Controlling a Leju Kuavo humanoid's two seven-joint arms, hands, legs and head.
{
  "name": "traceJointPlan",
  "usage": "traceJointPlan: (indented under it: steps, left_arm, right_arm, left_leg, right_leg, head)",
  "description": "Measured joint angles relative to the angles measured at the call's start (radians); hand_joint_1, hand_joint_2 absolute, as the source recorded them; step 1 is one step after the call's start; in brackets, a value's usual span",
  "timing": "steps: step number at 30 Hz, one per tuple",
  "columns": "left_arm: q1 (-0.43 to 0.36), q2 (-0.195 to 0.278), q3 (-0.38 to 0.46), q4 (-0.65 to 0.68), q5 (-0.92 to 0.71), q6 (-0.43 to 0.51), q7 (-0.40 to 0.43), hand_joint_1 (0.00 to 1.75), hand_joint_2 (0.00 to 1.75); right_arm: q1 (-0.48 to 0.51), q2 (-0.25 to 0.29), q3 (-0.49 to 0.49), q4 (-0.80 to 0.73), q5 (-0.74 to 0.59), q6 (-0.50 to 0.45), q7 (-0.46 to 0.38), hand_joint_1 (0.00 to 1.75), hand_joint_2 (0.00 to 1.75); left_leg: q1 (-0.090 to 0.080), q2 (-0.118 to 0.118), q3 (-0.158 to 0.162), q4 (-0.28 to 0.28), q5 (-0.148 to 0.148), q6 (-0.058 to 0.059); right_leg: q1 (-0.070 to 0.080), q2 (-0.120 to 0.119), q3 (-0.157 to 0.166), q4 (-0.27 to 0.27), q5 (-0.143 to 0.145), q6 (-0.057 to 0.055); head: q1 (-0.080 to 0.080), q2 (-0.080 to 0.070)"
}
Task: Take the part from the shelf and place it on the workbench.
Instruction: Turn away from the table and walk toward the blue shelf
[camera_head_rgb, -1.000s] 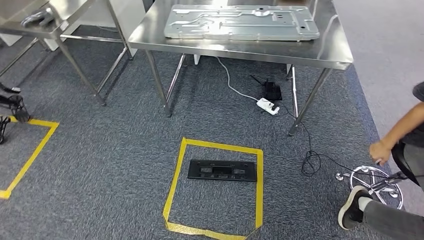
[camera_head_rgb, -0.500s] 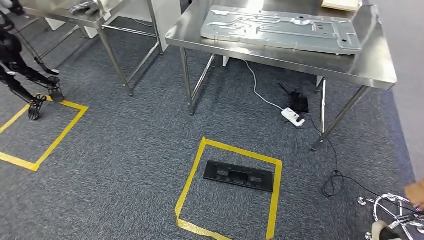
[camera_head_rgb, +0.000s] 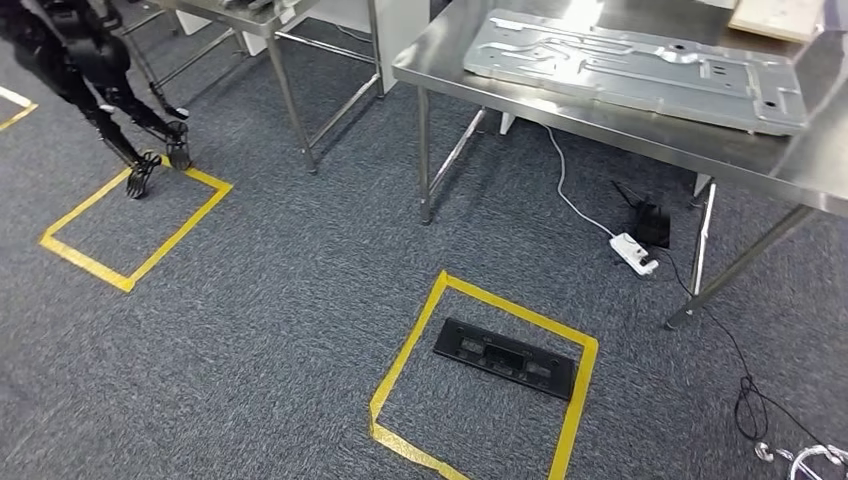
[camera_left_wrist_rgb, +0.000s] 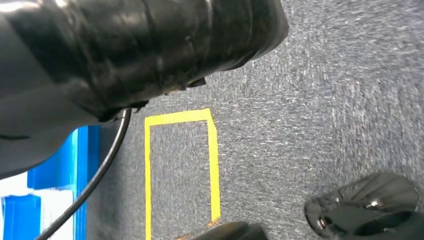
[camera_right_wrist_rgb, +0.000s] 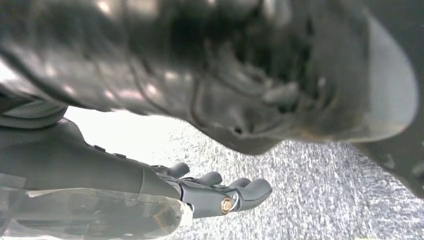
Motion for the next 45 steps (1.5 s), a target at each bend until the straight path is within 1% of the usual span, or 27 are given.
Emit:
traceJointPlan:
  steps: [2, 3, 4, 6, 8, 9, 10, 12, 14, 16, 18, 20, 22, 24, 25, 26, 29, 31, 33, 35, 36, 38, 40, 41, 42, 43, 45]
  left_arm:
    - [0.0, -0.002, 0.0, 0.0, -0.007, 0.0, 0.008, 0.0, 0.0]
    - [0.002, -0.003, 0.0, 0.0, -0.01, 0.0, 0.012, 0.0, 0.0]
    - [0.004, -0.004, 0.0, 0.0, -0.012, 0.0, 0.015, 0.0, 0.0]
    - [0.003, -0.006, 0.0, 0.0, -0.016, 0.0, 0.02, 0.0, 0.0]
    - [0.001, -0.008, 0.0, 0.0, -0.019, 0.0, 0.021, 0.0, 0.0]
    - [0.001, -0.008, 0.0, 0.0, -0.02, -0.001, 0.021, 0.0, 0.0]
    - [0.002, -0.009, 0.0, 0.0, -0.02, -0.002, 0.02, 0.0, 0.0]
    - [0.003, -0.01, -0.001, 0.0, -0.02, -0.003, 0.021, 0.0, 0.0]
    - [0.002, -0.011, -0.001, 0.0, -0.018, -0.004, 0.025, 0.0, 0.0]
    - [0.001, -0.012, -0.001, 0.0, -0.011, -0.004, 0.027, 0.0, 0.0]
    - [0.004, -0.011, -0.001, 0.0, -0.004, -0.009, 0.028, 0.0, 0.0]
    - [0.006, -0.011, -0.001, 0.0, 0.001, -0.025, 0.031, 0.0, 0.0]
    - [0.004, -0.011, -0.001, 0.0, 0.0, -0.045, 0.037, 0.0, 0.0]
    - [0.002, -0.011, -0.001, 0.0, -0.005, -0.061, 0.039, 0.0, 0.0]
    - [0.003, -0.011, -0.001, 0.0, -0.007, -0.066, 0.039, 0.0, 0.0]
    - [0.004, -0.011, -0.001, 0.0, -0.008, -0.069, 0.037, 0.0, 0.0]
    - [0.004, -0.011, -0.001, 0.0, 0.005, -0.073, 0.028, 0.0, 0.0]
    - [0.002, -0.012, -0.001, 0.0, 0.024, -0.083, 0.019, 0.0, 0.0]
    - [0.005, -0.011, -0.001, 0.0, 0.035, -0.089, 0.009, 0.0, 0.0]
    - [0.008, -0.012, -0.001, 0.0, 0.038, -0.096, 0.007, 0.0, 0.0]
    - [0.007, -0.012, -0.001, 0.0, 0.038, -0.107, 0.013, 0.0, 0.0]
    - [0.004, -0.013, -0.001, 0.0, 0.032, -0.138, 0.032, 0.0, 0.0]
    - [0.003, -0.014, -0.001, 0.0, 0.025, -0.163, 0.05, 0.0, 0.0]
    - [0.004, -0.014, -0.001, 0.0, 0.023, -0.171, 0.057, 0.0, 0.0]
    - [0.005, -0.014, -0.001, 0.0, 0.021, -0.179, 0.061, 0.0, 0.0]
    - [0.007, -0.014, -0.001, 0.0, 0.018, -0.185, 0.064, 0.0, 0.0]
    - [0.007, -0.016, -0.001, 0.0, 0.014, -0.188, 0.058, 0.0, 0.0]
  right_arm:
    - [-0.002, 0.001, 0.0, 0.0, -0.005, 0.0, 0.0, 0.0, 0.0]
    - [-0.003, 0.001, 0.0, 0.0, -0.008, 0.0, 0.0, 0.0, 0.0]
    - [-0.004, 0.001, 0.0, 0.0, -0.015, 0.002, 0.0, 0.0, 0.0]
    - [-0.004, 0.001, 0.0, 0.001, -0.031, 0.006, -0.005, 0.0, 0.0]
    - [0.0, 0.001, 0.0, 0.002, -0.036, 0.012, -0.014, 0.0, 0.0]
    - [0.002, 0.001, 0.0, 0.002, -0.032, 0.014, -0.018, 0.0, 0.0]
    - [0.003, 0.001, 0.0, 0.003, -0.027, 0.015, -0.021, 0.0, 0.0]
    - [0.003, 0.001, 0.0, 0.003, -0.02, 0.015, -0.026, 0.0, 0.0]
    - [0.002, 0.001, 0.0, 0.003, -0.017, 0.014, -0.032, 0.0, 0.0]
    - [0.001, 0.001, 0.0, 0.003, -0.013, 0.014, -0.037, 0.0, 0.0]
    - [0.0, 0.002, 0.002, 0.003, -0.008, 0.014, -0.039, 0.0, 0.0]
    - [-0.001, 0.002, 0.004, 0.003, -0.003, 0.014, -0.041, 0.0, 0.0]
    - [0.0, 0.003, 0.008, 0.004, -0.001, 0.013, -0.042, 0.0, 0.0]
    - [0.004, 0.002, 0.01, 0.004, -0.002, 0.013, -0.04, 0.0, 0.0]
    - [0.005, 0.002, 0.01, 0.005, -0.002, 0.015, -0.039, 0.0, 0.0]
    - [0.005, 0.001, 0.011, 0.006, -0.002, 0.017, -0.037, 0.0, 0.0]
    - [0.003, 0.001, 0.015, 0.007, 0.006, 0.028, -0.029, 0.0, 0.0]
    - [0.002, 0.0, 0.02, 0.007, 0.018, 0.036, -0.024, 0.0, 0.0]
    - [-0.001, -0.001, 0.025, 0.007, 0.028, 0.035, -0.021, 0.0, 0.0]
    - [-0.005, -0.002, 0.027, 0.006, 0.03, 0.027, -0.023, 0.0, 0.0]
    - [-0.005, -0.002, 0.028, 0.006, 0.03, 0.022, -0.025, 0.0, 0.0]
    - [-0.004, -0.003, 0.029, 0.006, 0.03, 0.016, -0.027, 0.0, 0.0]
    - [-0.001, -0.004, 0.031, 0.006, 0.03, 0.011, -0.027, 0.0, 0.0]
    - [0.001, -0.004, 0.032, 0.006, 0.028, 0.009, -0.027, 0.0, 0.0]
    - [0.002, -0.004, 0.032, 0.006, 0.026, 0.007, -0.028, 0.0, 0.0]
    - [0.002, -0.004, 0.032, 0.007, 0.023, 0.004, -0.029, 0.0, 0.0]
    - [0.003, -0.009, 0.032, 0.007, 0.009, 0.003, -0.034, 0.0, 0.0]
  left_leg:
    - [-0.006, -0.014, -0.001, -0.008, 0.0, 0.012]
    - [-0.004, -0.023, 0.001, -0.013, 0.002, 0.017]
    - [-0.002, -0.032, 0.005, -0.019, 0.006, 0.024]
    - [0.002, -0.05, 0.013, -0.029, 0.013, 0.035]
    - [0.001, -0.072, 0.013, -0.028, 0.014, 0.04]
    - [0.001, -0.085, 0.012, -0.027, 0.014, 0.041]
    - [0.0, -0.098, 0.012, -0.025, 0.013, 0.041]
    - [0.001, -0.126, 0.013, -0.019, 0.011, 0.039]
    - [0.002, -0.15, 0.008, -0.007, 0.006, 0.032]
    - [0.003, -0.169, -0.002, 0.0, 0.005, 0.021]
    - [0.006, -0.185, -0.009, 0.0, 0.007, 0.008]
    - [0.006, -0.157, -0.026, 0.033, -0.016, -0.003]
    - [0.006, -0.105, -0.069, 0.123, -0.069, -0.011]
    - [0.01, -0.083, -0.123, 0.232, -0.115, -0.019]
    - [0.012, -0.078, -0.132, 0.251, -0.116, -0.021]
    - [0.014, -0.072, -0.125, 0.242, -0.103, -0.024]
    - [0.013, -0.024, -0.02, 0.056, -0.023, -0.019]
    - [0.008, -0.005, 0.011, -0.004, -0.01, -0.008]
    - [0.005, -0.024, 0.012, -0.009, -0.008, 0.005]
    - [0.008, -0.042, 0.02, -0.018, -0.002, 0.018]
    - [0.01, -0.051, 0.024, -0.023, 0.002, 0.024]
    - [0.009, -0.069, 0.024, -0.024, 0.004, 0.032]
    - [0.006, -0.087, 0.024, -0.024, 0.004, 0.035]
    - [0.005, -0.098, 0.024, -0.023, 0.004, 0.035]
    - [0.003, -0.11, 0.025, -0.023, 0.004, 0.035]
    - [0.002, -0.124, 0.026, -0.022, 0.004, 0.035]
    - [0.001, -0.148, 0.025, -0.018, 0.004, 0.034]
  right_leg:
    - [0.0, -0.015, 0.004, -0.003, -0.002, 0.011]
    - [-0.002, -0.015, 0.006, -0.001, -0.005, 0.017]
    - [-0.004, -0.001, 0.004, 0.01, -0.015, 0.021]
    - [-0.008, 0.046, -0.032, 0.093, -0.064, 0.026]
    - [-0.007, 0.075, -0.098, 0.225, -0.121, 0.026]
    - [-0.007, 0.079, -0.123, 0.267, -0.128, 0.026]
    - [-0.007, 0.081, -0.131, 0.274, -0.116, 0.027]
    - [-0.01, 0.094, -0.097, 0.184, -0.045, 0.026]
    - [-0.015, 0.137, -0.048, 0.067, 0.004, 0.023]
    - [-0.015, 0.161, -0.031, 0.024, 0.008, 0.018]
    - [-0.013, 0.144, -0.028, 0.018, 0.012, 0.008]
    - [-0.015, 0.121, -0.021, 0.009, 0.017, -0.006]
    - [-0.014, 0.097, -0.02, 0.004, 0.02, -0.014]
    - [-0.012, 0.067, -0.022, 0.004, 0.02, -0.017]
    - [-0.011, 0.053, -0.023, 0.004, 0.019, -0.017]
    - [-0.011, 0.037, -0.023, 0.004, 0.018, -0.016]
    - [-0.01, 0.005, -0.019, 0.006, 0.012, -0.007]
    - [-0.007, -0.011, -0.013, 0.006, 0.008, 0.006]
    - [-0.008, -0.024, -0.004, 0.002, 0.005, 0.02]
    - [-0.012, 0.002, -0.006, 0.023, -0.013, 0.032]
    - [-0.013, 0.027, -0.022, 0.061, -0.037, 0.035]
    - [-0.012, 0.068, -0.081, 0.184, -0.098, 0.035]
    - [-0.011, 0.077, -0.13, 0.278, -0.127, 0.034]
    - [-0.011, 0.079, -0.139, 0.288, -0.119, 0.032]
    - [-0.009, 0.081, -0.134, 0.268, -0.096, 0.029]
    - [-0.007, 0.088, -0.119, 0.226, -0.062, 0.024]
    - [-0.004, 0.135, -0.063, 0.09, 0.007, 0.007]
  head:
    - [0.001, 0.0]
    - [0.0, 0.0]
    - [0.002, 0.0]
    - [0.008, 0.0]
    - [0.013, 0.0]
    - [0.013, 0.0]
    - [0.013, 0.0]
    - [0.013, 0.0]
    - [0.013, 0.0]
    - [0.012, 0.0]
    - [0.012, 0.0]
    - [0.008, 0.0]
    - [0.001, 0.0]
    - [-0.001, 0.0]
    - [-0.002, 0.0]
    - [-0.002, 0.0]
    - [-0.002, 0.0]
    - [0.0, 0.0]
    - [0.002, 0.0]
    - [0.004, 0.0]
    - [0.005, 0.0]
    - [0.009, 0.0]
    - [0.01, 0.0]
    - [0.01, 0.0]
    - [0.01, 0.0]
    - [0.01, 0.0]
    - [0.009, 0.0]
